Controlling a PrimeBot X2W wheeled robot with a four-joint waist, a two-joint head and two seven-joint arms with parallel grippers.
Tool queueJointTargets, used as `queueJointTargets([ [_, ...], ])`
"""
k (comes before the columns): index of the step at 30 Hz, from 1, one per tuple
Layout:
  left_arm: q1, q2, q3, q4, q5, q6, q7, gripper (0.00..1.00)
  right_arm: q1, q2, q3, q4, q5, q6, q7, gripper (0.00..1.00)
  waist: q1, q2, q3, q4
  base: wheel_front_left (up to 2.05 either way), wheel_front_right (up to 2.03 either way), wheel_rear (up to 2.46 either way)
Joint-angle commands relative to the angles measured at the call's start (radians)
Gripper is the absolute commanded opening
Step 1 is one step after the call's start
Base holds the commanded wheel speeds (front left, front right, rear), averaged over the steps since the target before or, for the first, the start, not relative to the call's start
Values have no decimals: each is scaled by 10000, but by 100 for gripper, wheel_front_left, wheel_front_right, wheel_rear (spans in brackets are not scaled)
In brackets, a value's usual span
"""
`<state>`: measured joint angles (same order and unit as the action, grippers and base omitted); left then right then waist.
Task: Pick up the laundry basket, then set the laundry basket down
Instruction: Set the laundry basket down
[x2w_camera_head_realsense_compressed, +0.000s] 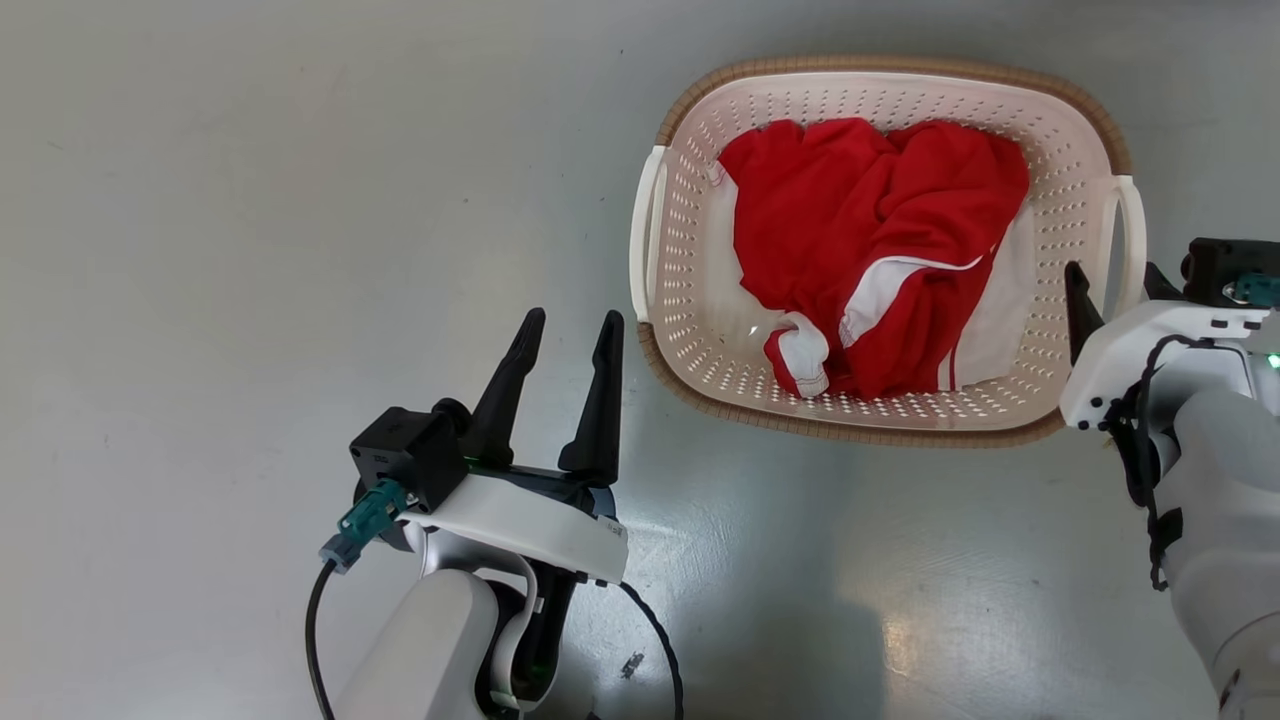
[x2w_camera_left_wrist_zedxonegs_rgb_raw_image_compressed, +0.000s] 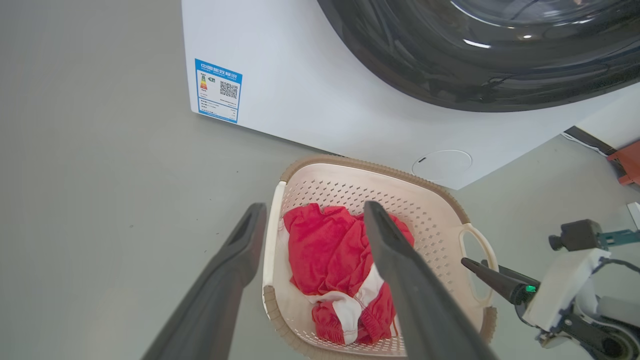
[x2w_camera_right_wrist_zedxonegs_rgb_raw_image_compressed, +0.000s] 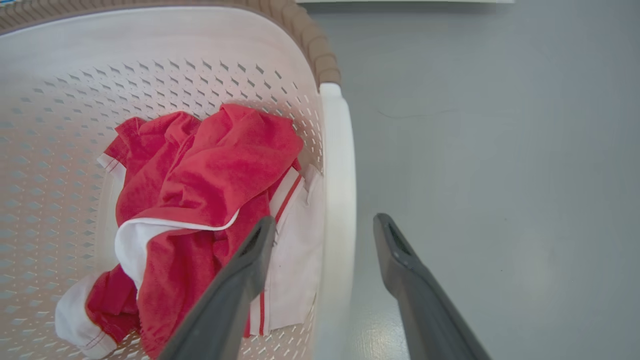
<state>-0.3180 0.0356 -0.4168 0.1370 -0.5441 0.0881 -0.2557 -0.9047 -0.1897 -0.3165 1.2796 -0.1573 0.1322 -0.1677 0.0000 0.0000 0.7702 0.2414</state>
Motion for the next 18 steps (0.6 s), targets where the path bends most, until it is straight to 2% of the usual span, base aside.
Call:
queueJointTargets([
  [1, 92, 146, 333, -93, 100, 40, -61, 100, 324, 261, 167, -90, -54, -15, -166, 100, 0, 0, -80, -35, 0, 0, 0],
  [18, 128, 146, 837, 468, 87, -115, -61, 100, -100, 392, 1046, -344, 162, -15, -761, 100, 0, 0, -1103, -544, 0, 0, 0],
])
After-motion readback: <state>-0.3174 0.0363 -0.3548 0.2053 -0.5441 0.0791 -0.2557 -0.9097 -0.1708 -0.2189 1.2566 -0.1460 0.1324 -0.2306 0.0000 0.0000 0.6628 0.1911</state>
